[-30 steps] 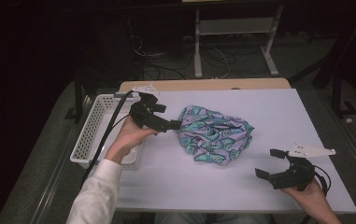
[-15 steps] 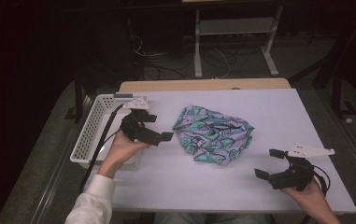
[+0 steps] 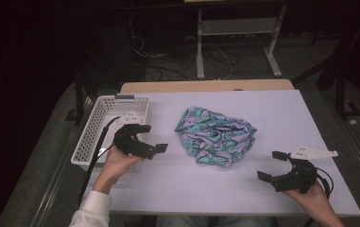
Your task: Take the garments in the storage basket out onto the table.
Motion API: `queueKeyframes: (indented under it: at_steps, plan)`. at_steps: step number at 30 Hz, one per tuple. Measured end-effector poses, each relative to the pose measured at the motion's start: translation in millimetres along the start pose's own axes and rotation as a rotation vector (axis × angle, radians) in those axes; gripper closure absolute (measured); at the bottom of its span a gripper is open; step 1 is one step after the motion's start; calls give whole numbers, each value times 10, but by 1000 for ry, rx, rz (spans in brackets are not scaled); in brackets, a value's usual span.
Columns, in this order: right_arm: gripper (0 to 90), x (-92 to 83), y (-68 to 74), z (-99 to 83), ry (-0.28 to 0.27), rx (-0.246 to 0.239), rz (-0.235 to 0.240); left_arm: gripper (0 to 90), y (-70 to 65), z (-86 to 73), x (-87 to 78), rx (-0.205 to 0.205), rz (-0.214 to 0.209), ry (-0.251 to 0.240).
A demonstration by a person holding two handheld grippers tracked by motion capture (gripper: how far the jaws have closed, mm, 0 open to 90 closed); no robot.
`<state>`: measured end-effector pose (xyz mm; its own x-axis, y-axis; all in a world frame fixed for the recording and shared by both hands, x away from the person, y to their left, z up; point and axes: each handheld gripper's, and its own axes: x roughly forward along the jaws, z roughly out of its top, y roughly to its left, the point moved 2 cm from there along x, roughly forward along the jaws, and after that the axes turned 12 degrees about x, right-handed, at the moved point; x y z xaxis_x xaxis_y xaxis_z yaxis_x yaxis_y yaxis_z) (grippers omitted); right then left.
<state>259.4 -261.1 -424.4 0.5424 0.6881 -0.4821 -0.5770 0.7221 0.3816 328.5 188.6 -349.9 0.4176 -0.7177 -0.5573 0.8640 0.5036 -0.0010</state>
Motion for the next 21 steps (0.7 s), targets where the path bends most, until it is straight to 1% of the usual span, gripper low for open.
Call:
queueKeyframes:
  at_steps: [6,9,13,16,21]
  plan:
    - [0,5,3,-1,1,-3,1,0,-34,-124,-75,-14,12,-13]
    - [0,4,5,-1,-2,-2,1,0,-60,-193,-137,-12,35,-15]
    - [0,9,7,-2,1,-1,1,0,-94,-297,-223,-24,54,-27]
    - [0,12,10,-2,1,-2,1,0,-111,-366,-250,-38,54,-43]
    - [0,12,14,-3,1,-1,-1,0,-120,-462,-223,-71,51,-64]
